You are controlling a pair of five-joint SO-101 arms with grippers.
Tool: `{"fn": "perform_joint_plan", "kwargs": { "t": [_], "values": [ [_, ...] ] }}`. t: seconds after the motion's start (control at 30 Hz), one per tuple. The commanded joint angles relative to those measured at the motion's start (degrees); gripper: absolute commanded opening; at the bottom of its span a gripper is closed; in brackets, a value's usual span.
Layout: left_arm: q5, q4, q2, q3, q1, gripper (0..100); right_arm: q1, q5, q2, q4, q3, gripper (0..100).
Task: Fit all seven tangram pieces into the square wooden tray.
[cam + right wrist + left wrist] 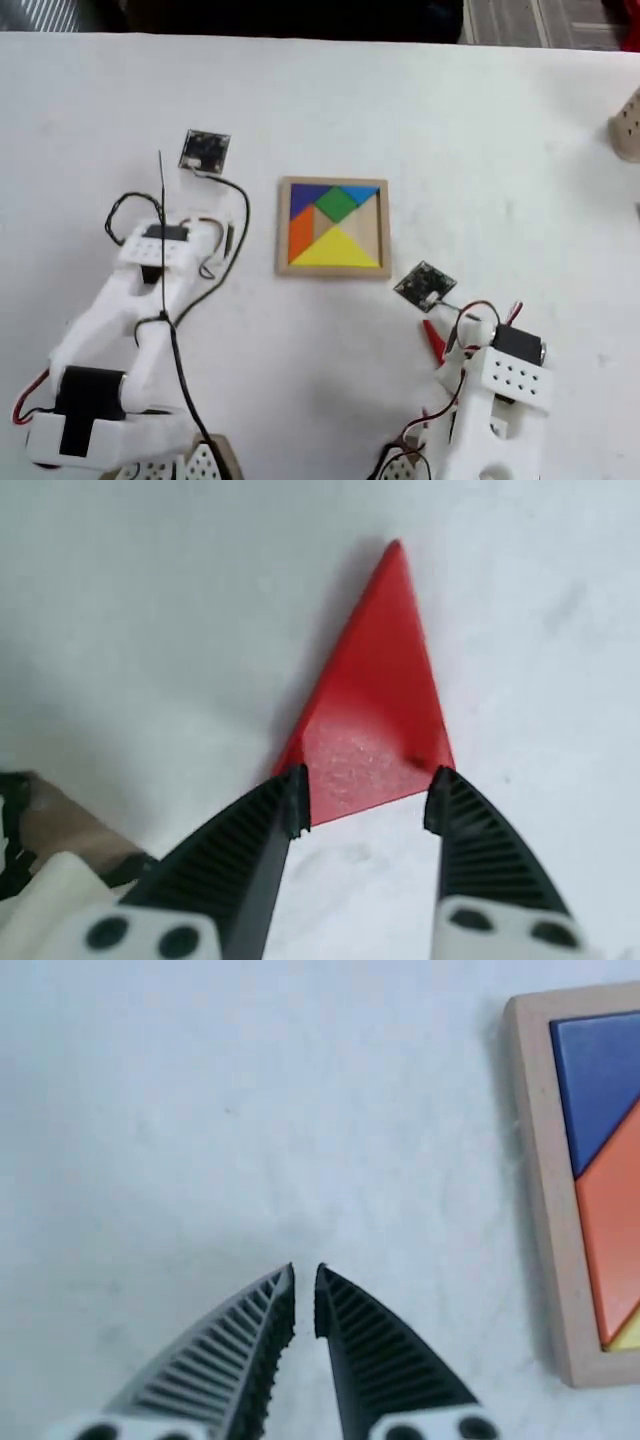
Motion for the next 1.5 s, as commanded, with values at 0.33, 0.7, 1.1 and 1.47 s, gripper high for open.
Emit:
{"fn": "perform_joint_plan", "kwargs": {
  "t": [0.33,0.7,1.1,1.47],
  "values": [
    [-0.79,-0.09,-2.68,-0.26,-0.48,6,-8.66,-15.03,28.00,-9.89,-13.01,19.3],
    [-0.79,-0.09,-2.68,-0.26,-0.48,6,-8.40,-25.76,51.47,-7.78,-41.49,19.1],
    [-0.79,-0.18,-2.68,-0.26,-0.57,6,-2.42,-18.99,51.21,15.96,-52.84,19.5],
    [-0.88,-0.18,-2.68,-0.26,-0.57,6,1.54,-9.49,29.76,-0.31,-21.54,31.6]
  ]
}}
